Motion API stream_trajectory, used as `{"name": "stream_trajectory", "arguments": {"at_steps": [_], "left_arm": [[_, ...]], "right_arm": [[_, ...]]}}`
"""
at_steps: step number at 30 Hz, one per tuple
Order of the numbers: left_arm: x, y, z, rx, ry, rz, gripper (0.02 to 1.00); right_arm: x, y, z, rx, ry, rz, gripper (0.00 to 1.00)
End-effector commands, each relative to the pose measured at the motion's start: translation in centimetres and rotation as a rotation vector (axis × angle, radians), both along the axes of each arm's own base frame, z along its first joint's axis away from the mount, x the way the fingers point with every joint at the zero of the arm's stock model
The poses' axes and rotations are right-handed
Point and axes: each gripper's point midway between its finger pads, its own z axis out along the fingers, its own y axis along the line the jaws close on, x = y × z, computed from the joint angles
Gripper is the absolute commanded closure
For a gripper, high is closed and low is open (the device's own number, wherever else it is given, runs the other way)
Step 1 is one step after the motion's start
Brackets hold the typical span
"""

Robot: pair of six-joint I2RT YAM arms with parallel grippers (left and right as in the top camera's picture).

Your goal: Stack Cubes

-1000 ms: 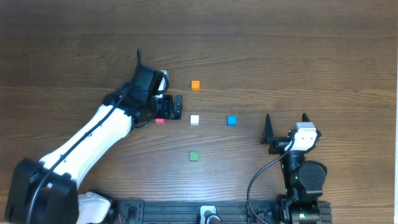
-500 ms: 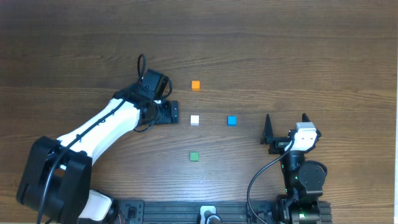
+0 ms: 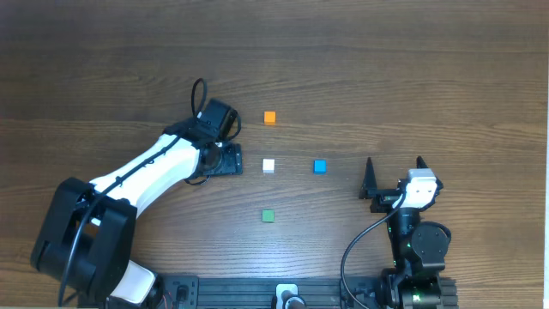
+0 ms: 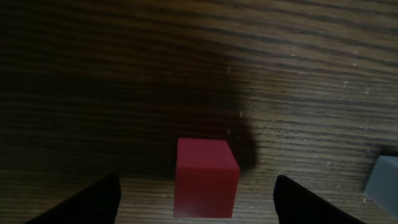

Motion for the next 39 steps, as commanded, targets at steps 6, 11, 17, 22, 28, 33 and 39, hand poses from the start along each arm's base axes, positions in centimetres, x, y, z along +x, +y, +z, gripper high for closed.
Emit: {"name": "stream_trajectory", "arguments": {"at_steps": [6, 11, 17, 22, 28, 33, 39], "left_arm": [[0.0, -0.2, -0.7, 0.031, 0.002, 0.000, 0.329], [0.1, 0.0, -0.7, 0.043, -0.004, 0.008, 0.439], [0.2, 0.1, -0.7, 0.083, -0.026, -0.005, 0.496], [0.3, 0.0, -0.6, 0.084, -0.031, -0.009, 0.586], [0.3, 0.0, -0.6, 0.082, -0.034, -0.008, 0.720], [0.4, 0.0, -0.6, 0.080, -0.037, -0.008, 0.838], [0.7, -0.5, 0.4, 0.062, -0.066, -0.001, 0.910]], "right_arm": [[0.0, 0.1, -0.2, -0.007, 0.000, 0.006, 0.009], [0.0, 0.1, -0.2, -0.007, 0.000, 0.006, 0.007], [0.0, 0.1, -0.2, -0.007, 0.000, 0.006, 0.009], [0.0, 0.1, -0.2, -0.007, 0.000, 0.006, 0.007], [0.0, 0.1, -0.2, -0.007, 0.000, 0.006, 0.007], [0.0, 0.1, -0.2, -0.007, 0.000, 0.006, 0.009], [0.0, 0.0, -0.2, -0.007, 0.000, 0.006, 0.007]]}}
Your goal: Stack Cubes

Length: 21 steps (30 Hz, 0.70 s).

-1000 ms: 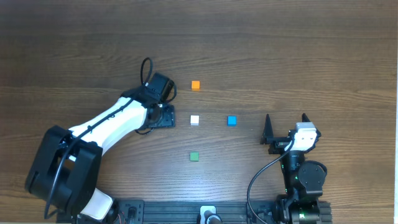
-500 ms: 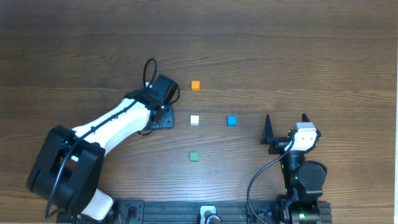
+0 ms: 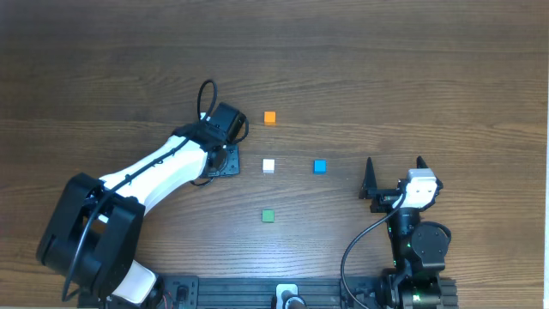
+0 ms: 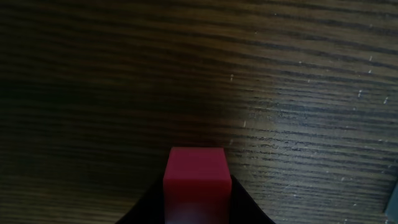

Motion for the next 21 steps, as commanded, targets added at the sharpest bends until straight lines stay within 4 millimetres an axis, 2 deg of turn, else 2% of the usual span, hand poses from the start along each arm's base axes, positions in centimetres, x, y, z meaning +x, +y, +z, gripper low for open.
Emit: {"name": "stream_trajectory", "arguments": {"at_steps": [1, 7, 8, 11, 15, 21], "left_arm": [[0.6, -0.9, 1.6, -0.019, -0.054, 0.000, 0.917], [0.6, -3.5, 6.8, -0.041, -0.141, 0.003, 0.941], [0.5, -4.5, 8.3, -0.034, -0.152, 0.002, 0.943], [0.4, -7.2, 10.5, -0.060, -0.176, -0.020, 0.950], [0.2, -9.6, 11.0, -0.090, -0.182, -0.027, 0.954], [-0.4, -11.1, 8.3, -0.068, -0.131, -0.037, 0.954]], "right_arm": [[0.0, 0.1, -0.2, -0.007, 0.000, 0.006, 0.007], [0.0, 0.1, -0.2, -0.007, 0.000, 0.006, 0.009], [0.0, 0.1, -0.2, -0.007, 0.000, 0.006, 0.009], [0.0, 0.0, -0.2, -0.007, 0.000, 0.006, 0.009], [0.0, 0.1, -0.2, -0.007, 0.000, 0.006, 0.007], [0.0, 0.1, -0.2, -0.007, 0.000, 0.006, 0.007]]}}
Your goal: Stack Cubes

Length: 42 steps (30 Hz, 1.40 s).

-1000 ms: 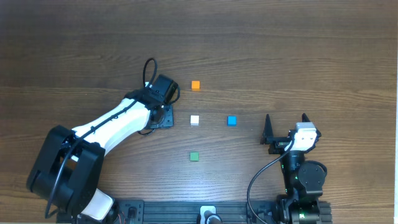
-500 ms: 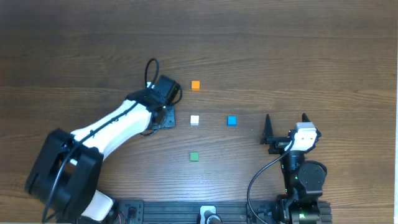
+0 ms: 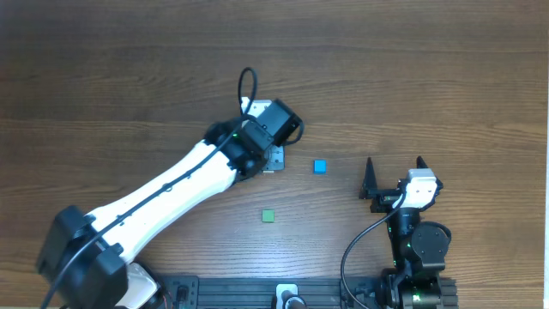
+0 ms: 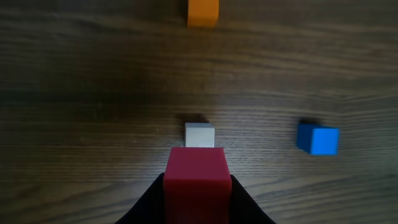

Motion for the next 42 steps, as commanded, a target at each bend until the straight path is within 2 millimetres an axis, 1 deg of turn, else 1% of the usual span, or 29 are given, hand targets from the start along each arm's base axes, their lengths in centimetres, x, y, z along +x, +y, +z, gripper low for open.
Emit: {"name": "stream_trajectory", "arguments": {"at_steps": [1, 7, 13, 17, 24, 35, 42], "left_arm": [[0.1, -0.7, -2.4, 0.029, 0.035, 0.029, 0.956], [0.2, -1.3, -4.2, 0.035, 0.064, 0.024, 0.954], [0.5, -1.5, -5.2, 0.042, 0.071, 0.025, 0.952], [0.3, -1.6, -5.9, 0.047, 0.091, 0.022, 0.952], [0.3, -1.6, -6.0, 0.050, 0.092, 0.023, 0.947], [0.2, -1.4, -6.9, 0.068, 0.109, 0.023, 0.945], [0.1, -1.2, -8.0, 0.087, 0.134, 0.027, 0.939]], "right_arm": [[0.0, 0.0, -0.2, -0.007, 0.000, 0.006, 0.007], [0.0, 0.0, -0.2, -0.007, 0.000, 0.006, 0.007], [0.0, 0.0, -0.2, -0.007, 0.000, 0.006, 0.009], [0.0, 0.0, -0.2, -0.007, 0.000, 0.006, 0.009], [0.0, 0.0, -0.2, -0.007, 0.000, 0.006, 0.007], [0.0, 0.0, -0.2, -0.007, 0.000, 0.006, 0.007], [0.0, 0.0, -0.2, -0.007, 0.000, 0.005, 0.007]]}}
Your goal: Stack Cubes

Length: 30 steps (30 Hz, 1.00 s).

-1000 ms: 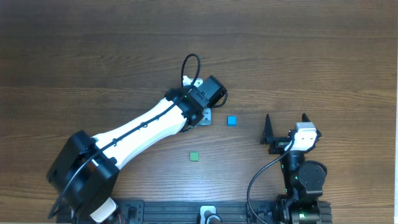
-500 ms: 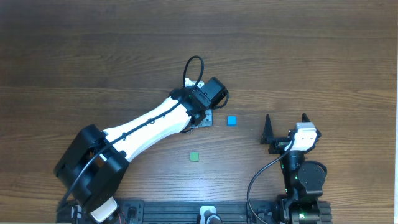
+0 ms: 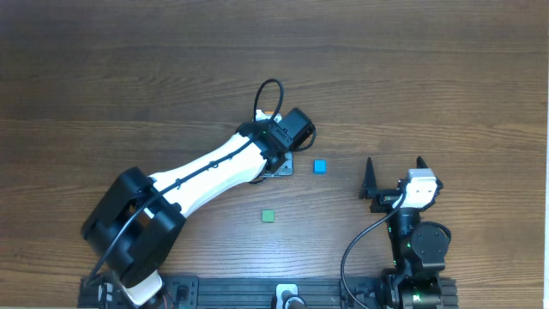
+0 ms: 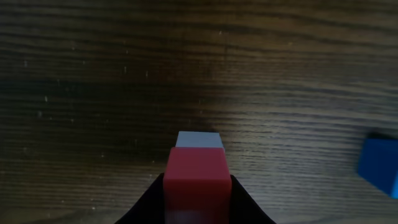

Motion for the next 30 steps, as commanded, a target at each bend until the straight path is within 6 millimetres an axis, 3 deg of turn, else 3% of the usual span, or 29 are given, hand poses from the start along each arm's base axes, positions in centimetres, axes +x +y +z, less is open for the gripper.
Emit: {"name": "stream_trajectory", "arguments": {"at_steps": [1, 8, 17, 30], "left_arm": [[0.09, -0.03, -0.85, 0.005, 0.019, 0.017, 0.939], [0.27, -0.30, -0.89, -0.005, 0.014, 0.017, 0.932], [0.29, -0.32, -0.88, -0.006, 0.013, 0.017, 0.844], [0.29, -0.31, -0.88, -0.006, 0.013, 0.017, 0.575]], "right_arm": [[0.00, 0.05, -0.21, -0.007, 0.000, 0.006, 0.009], [0.00, 0.05, -0.21, -0.007, 0.000, 0.006, 0.007], [0.00, 0.05, -0.21, -0.007, 0.000, 0.006, 0.009], [0.00, 0.05, -0.21, -0.007, 0.000, 0.006, 0.007]]}}
